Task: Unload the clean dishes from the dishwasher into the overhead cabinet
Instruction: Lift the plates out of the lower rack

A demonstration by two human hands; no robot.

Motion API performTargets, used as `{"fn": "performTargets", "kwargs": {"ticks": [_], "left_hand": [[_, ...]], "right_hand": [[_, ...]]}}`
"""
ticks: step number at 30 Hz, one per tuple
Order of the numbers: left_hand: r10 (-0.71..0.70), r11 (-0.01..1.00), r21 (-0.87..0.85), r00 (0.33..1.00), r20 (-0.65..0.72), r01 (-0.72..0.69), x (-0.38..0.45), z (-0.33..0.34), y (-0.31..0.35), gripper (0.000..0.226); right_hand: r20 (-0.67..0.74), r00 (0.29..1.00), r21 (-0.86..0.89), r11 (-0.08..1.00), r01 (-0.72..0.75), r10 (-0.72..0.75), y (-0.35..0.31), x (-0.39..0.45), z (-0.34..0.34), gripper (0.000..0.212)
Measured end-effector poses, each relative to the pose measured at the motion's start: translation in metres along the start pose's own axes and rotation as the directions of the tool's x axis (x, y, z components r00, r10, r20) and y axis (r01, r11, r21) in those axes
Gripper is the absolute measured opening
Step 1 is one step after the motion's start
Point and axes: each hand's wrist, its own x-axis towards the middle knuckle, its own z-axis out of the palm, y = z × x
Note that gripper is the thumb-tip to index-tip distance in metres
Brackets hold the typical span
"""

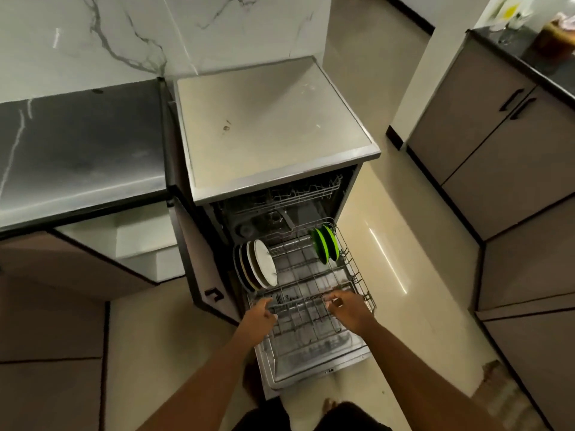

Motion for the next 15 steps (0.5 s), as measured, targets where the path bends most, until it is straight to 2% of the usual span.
{"fn": "performTargets", "kwargs": {"ticks": [2, 5, 10, 15], "left_hand": [[-0.002, 1.0, 0.0, 1.0, 0.02, 0.002, 0.025, 0.001, -0.004, 0.053], [-0.028, 0.999, -0.034, 0.999, -0.022, 0.028, 0.064, 0.002, -0.009, 0.056], [-0.152, 0.979, -0.153, 0.979, -0.137, 0.131, 0.134, 0.01, -0.025, 0.056], [-0.298, 0.918, -0.34, 0.923, -0.244, 0.206, 0.221, 0.01, -0.044, 0.054]], "right_hand": [[0.007, 0.999, 0.025, 0.999, -0.045, 0.045, 0.002, 0.013, 0.011, 0.022], [0.04, 0.997, 0.063, 0.996, -0.067, 0.065, 0.006, 0.038, 0.029, 0.02], [0.052, 0.998, 0.133, 0.99, -0.047, 0.041, 0.014, 0.087, 0.055, 0.023], [0.031, 0.998, 0.185, 0.981, -0.057, 0.052, 0.036, 0.149, 0.072, 0.02]]}}
